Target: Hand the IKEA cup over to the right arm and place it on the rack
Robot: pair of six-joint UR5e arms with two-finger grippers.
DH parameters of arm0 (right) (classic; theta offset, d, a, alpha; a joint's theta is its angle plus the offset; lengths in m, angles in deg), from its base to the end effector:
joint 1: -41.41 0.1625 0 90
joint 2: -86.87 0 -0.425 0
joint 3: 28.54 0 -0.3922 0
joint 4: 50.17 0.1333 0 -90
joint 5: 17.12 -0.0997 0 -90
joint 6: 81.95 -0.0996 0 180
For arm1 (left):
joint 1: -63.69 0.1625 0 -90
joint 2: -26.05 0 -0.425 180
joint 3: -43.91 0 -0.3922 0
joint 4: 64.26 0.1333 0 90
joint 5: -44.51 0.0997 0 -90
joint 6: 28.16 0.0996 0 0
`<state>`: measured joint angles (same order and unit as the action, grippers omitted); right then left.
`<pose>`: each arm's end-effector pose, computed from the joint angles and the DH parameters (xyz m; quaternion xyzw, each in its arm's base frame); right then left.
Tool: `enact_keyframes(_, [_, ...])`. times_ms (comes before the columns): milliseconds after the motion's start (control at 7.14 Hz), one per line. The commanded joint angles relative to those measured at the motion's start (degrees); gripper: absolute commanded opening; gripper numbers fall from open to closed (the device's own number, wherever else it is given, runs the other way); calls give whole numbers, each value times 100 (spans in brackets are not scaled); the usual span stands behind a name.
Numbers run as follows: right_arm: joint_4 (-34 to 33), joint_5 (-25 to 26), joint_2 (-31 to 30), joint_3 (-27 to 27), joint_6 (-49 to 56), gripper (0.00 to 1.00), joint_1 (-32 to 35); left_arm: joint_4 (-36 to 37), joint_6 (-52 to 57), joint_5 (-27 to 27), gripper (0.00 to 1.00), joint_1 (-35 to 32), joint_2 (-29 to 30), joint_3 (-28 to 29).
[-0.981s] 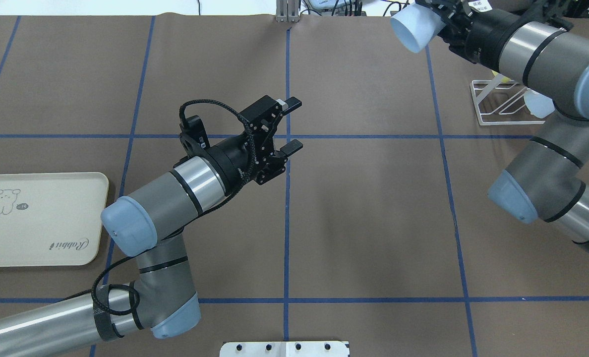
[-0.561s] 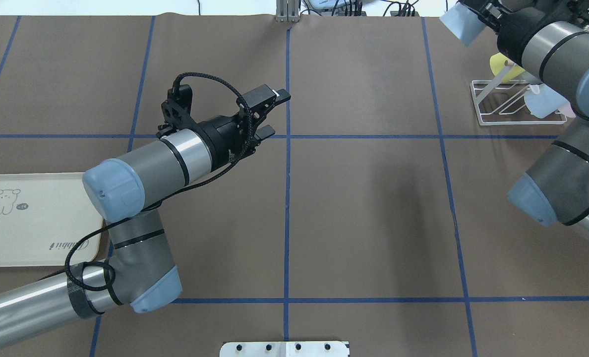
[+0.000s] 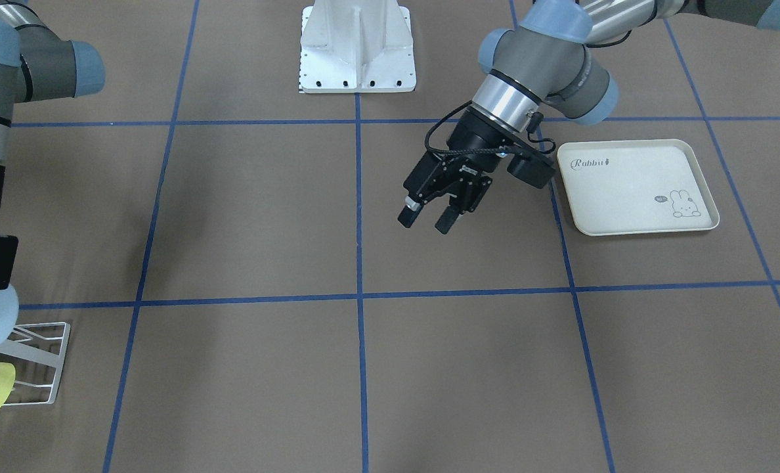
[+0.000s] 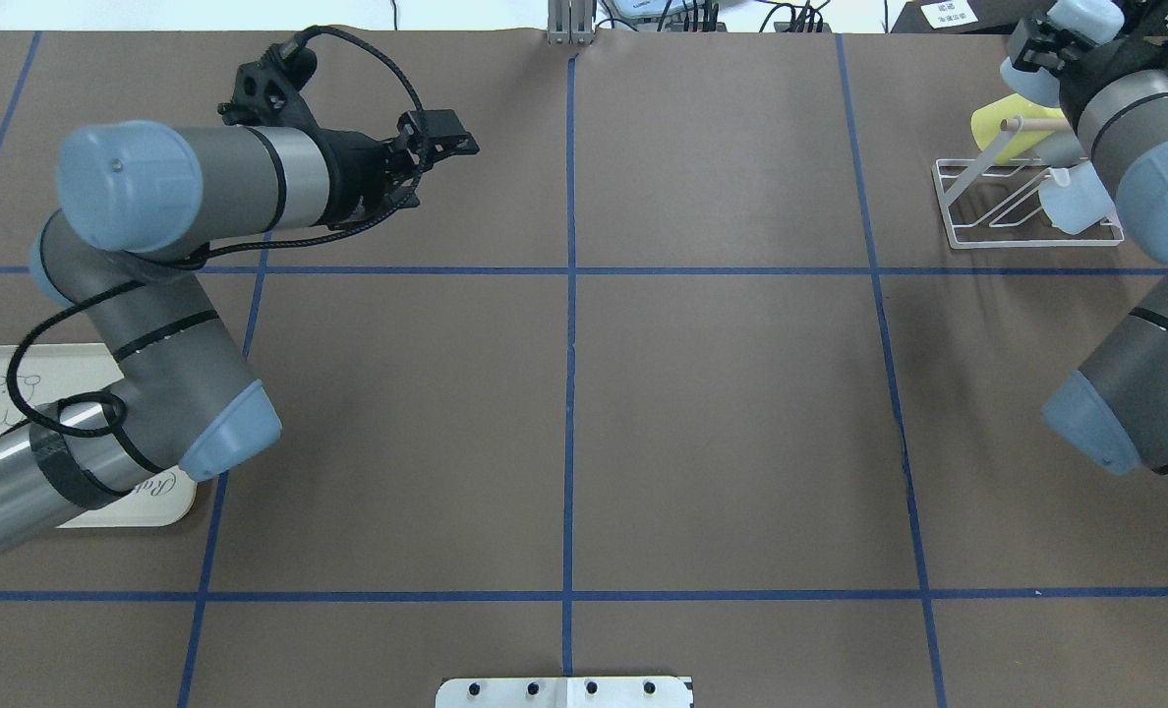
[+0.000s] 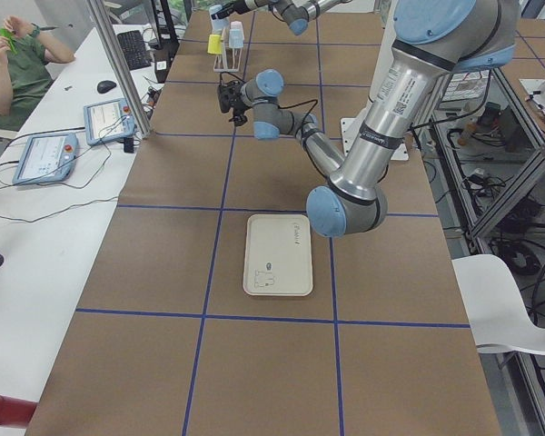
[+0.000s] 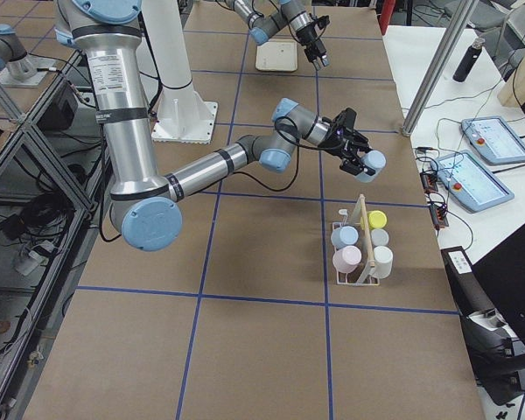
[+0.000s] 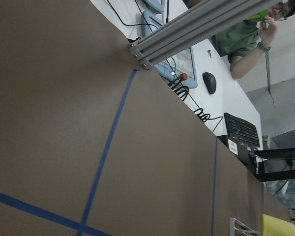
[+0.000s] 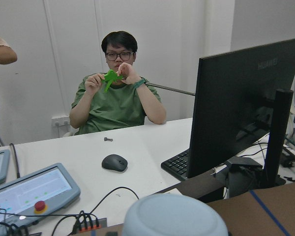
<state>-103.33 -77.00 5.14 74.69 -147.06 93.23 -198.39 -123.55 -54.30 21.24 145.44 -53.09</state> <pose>-0.1970 -0.5470 0.3997 0.4700 -0.2283 0.3195 0.7905 0.3909 -0.5176 0.2180 0.1492 0.6296 -0.2631 0.7156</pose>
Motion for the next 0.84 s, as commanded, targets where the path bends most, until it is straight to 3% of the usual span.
enact_keyframes(0, [-62, 642, -404, -40, 148, 0, -206, 176, 460, -665, 100, -491, -266, -73])
enact_keyframes(280, [-80, 1291, -537, -345, 131, 0, -776, 168, 469, -667, 100, -492, -302, -73])
enact_keyframes(701, [-71, 1417, -616, -409, 157, 0, -910, 150, 460, -684, 100, -484, -346, -73])
